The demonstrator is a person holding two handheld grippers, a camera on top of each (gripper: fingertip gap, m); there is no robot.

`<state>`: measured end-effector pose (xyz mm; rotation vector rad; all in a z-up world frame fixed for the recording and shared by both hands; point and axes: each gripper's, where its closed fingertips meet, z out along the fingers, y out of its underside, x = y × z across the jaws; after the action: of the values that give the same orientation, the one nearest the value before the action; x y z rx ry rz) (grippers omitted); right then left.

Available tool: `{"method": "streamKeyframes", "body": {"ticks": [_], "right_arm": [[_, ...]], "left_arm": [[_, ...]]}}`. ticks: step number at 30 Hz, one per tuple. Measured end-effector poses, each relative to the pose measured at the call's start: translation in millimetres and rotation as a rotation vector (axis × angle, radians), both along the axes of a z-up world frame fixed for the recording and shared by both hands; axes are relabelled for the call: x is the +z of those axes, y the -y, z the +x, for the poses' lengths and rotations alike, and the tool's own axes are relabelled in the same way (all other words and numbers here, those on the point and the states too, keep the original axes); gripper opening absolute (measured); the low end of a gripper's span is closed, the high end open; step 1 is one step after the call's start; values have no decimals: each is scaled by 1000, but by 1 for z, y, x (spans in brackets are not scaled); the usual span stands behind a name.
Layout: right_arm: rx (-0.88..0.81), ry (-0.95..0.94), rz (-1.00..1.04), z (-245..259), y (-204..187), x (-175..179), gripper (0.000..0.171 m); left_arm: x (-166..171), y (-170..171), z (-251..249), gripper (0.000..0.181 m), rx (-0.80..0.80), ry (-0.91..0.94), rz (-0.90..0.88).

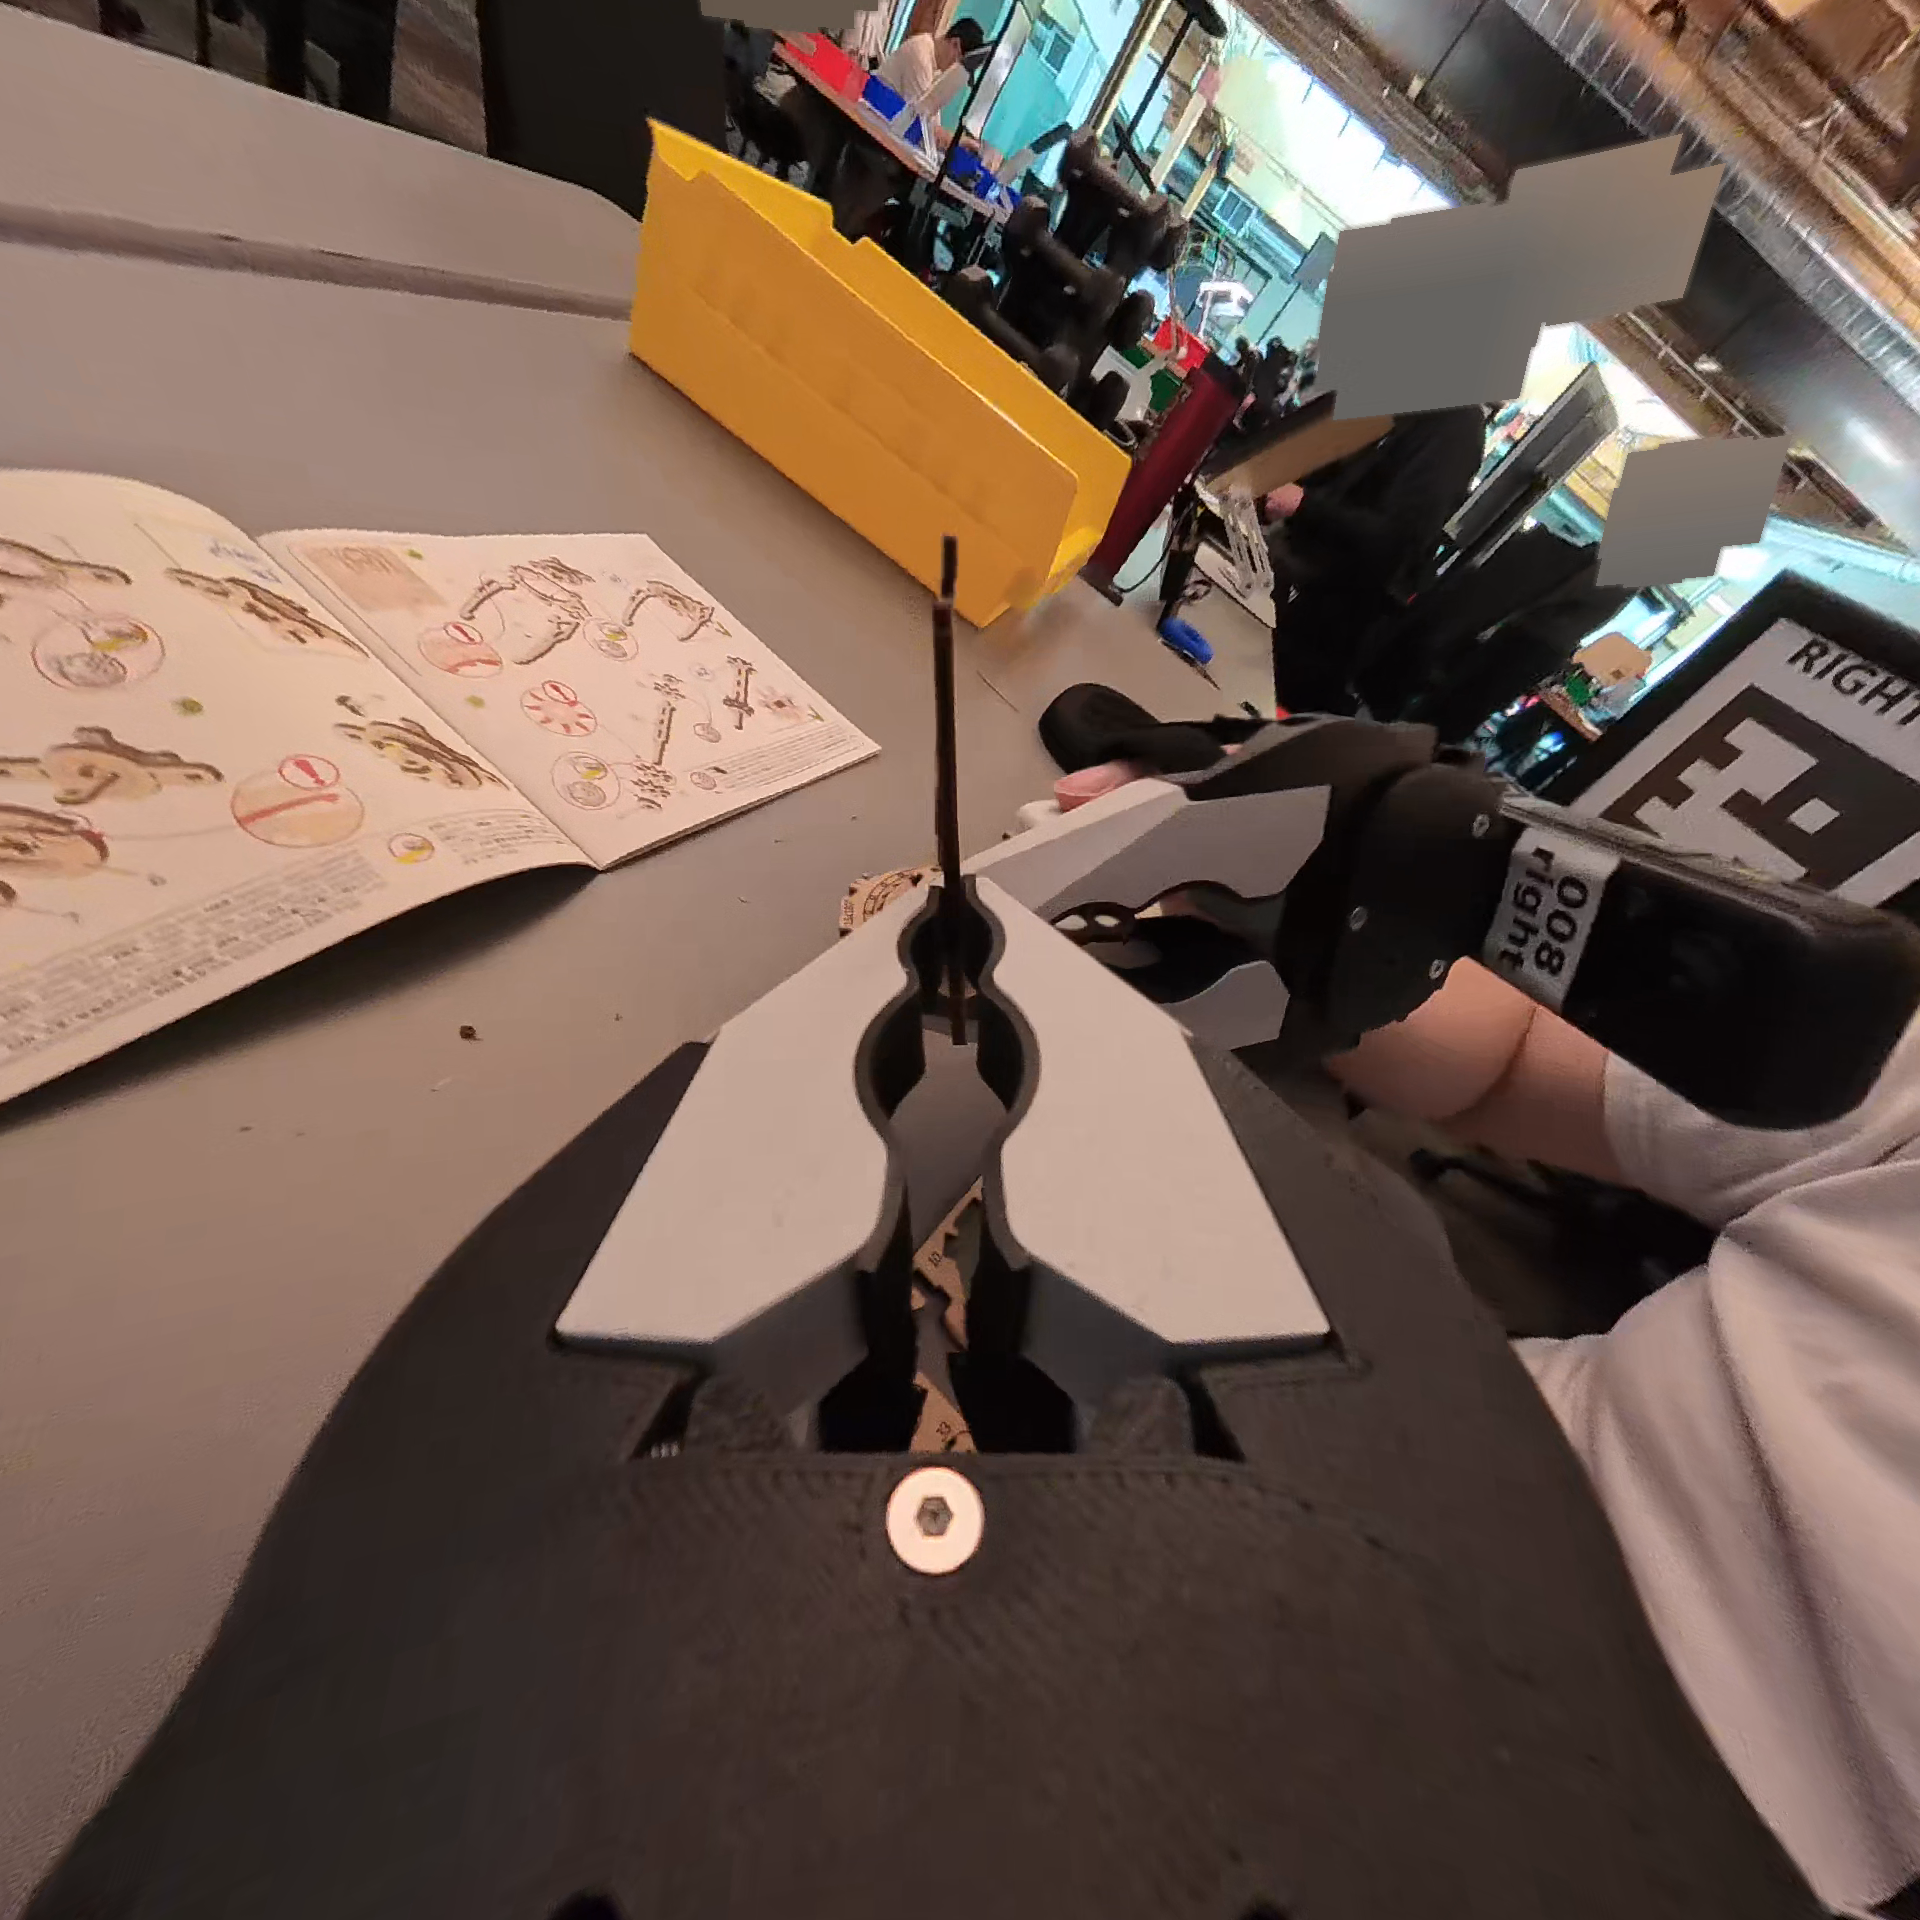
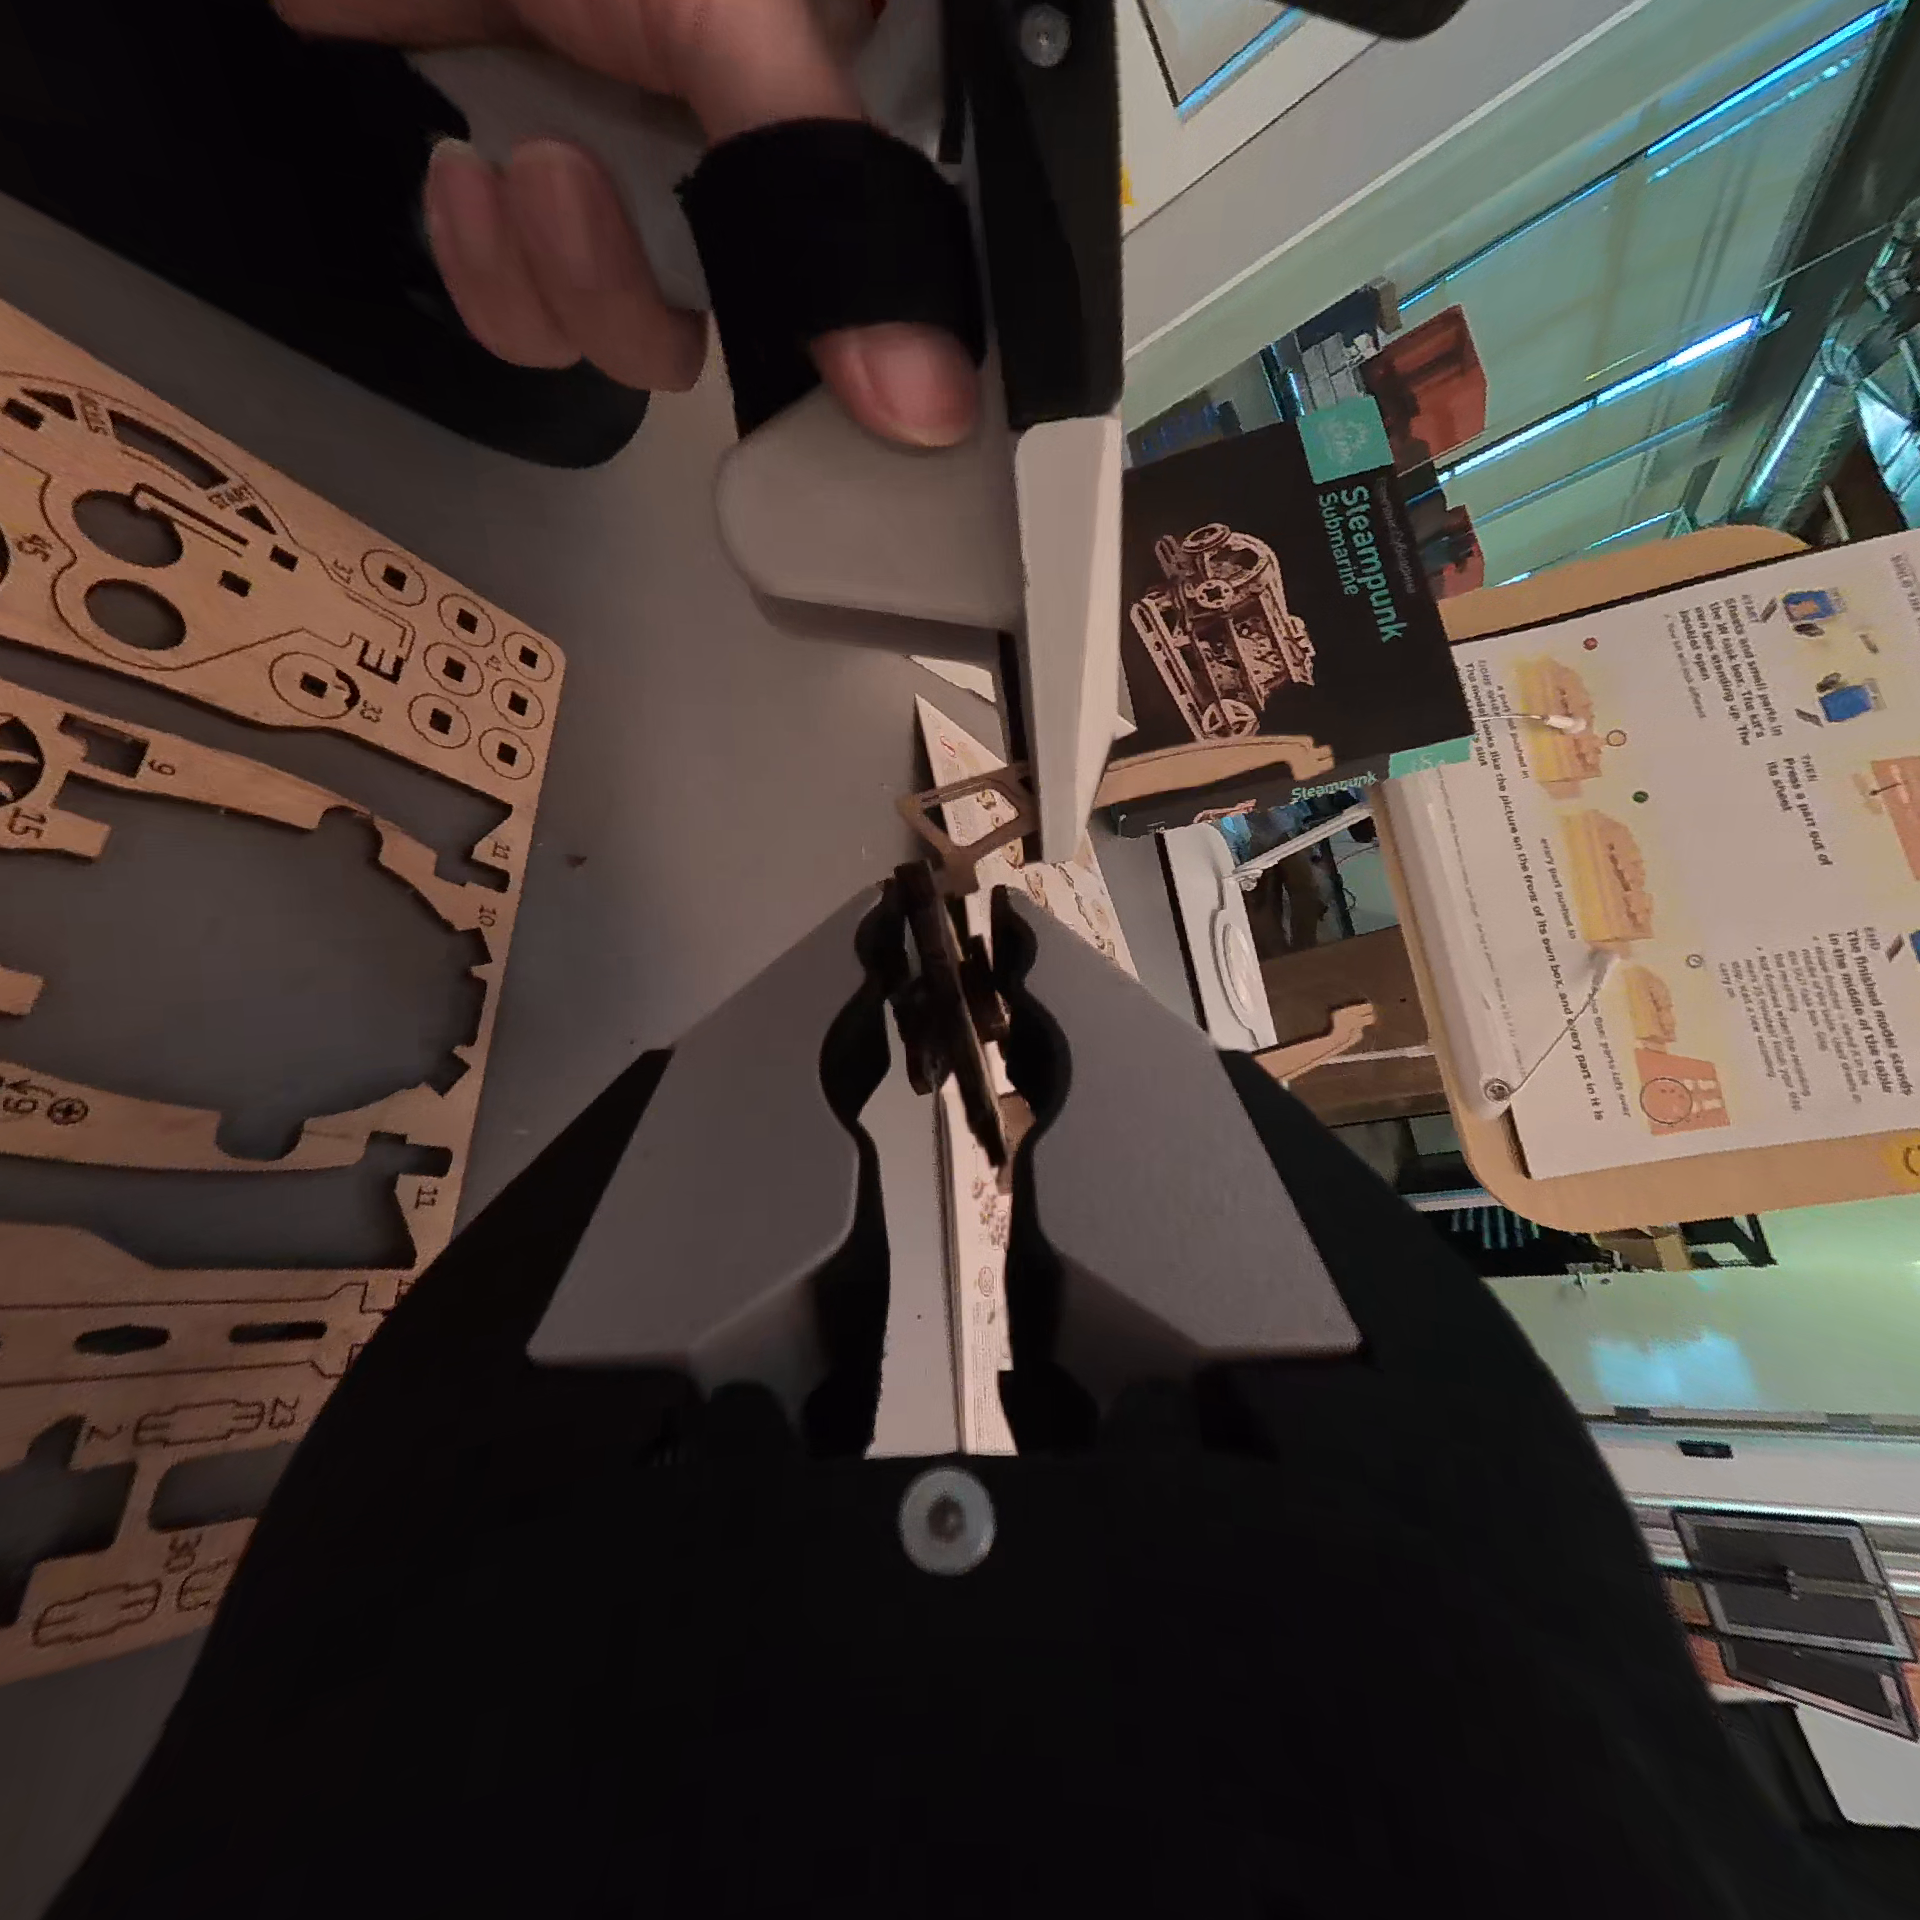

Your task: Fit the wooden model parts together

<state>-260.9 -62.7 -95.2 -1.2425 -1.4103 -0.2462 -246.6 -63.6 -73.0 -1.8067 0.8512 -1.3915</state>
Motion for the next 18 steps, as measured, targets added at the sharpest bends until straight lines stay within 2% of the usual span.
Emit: {"method": "streamKeyframes", "body": {"ticks": [4,8,11,14,18], "right_arm": [[3,-5,53,1,0,4,26],[30,63,108,-1,3,-1,25],[56,115,147,-2,8,-4,25],[64,102,122,-1,10,-3,11],[65,123,73,-2,8,-11,7]], "left_arm": [[-3,0,-1,0,10,-2,-36],[-9,1,0,0,10,-29,-57],[-16,-9,-6,0,71,-80,-34],[-15,-11,-10,0,81,-57,-76],[-19,-11,-10,0,80,-58,-120]]}}
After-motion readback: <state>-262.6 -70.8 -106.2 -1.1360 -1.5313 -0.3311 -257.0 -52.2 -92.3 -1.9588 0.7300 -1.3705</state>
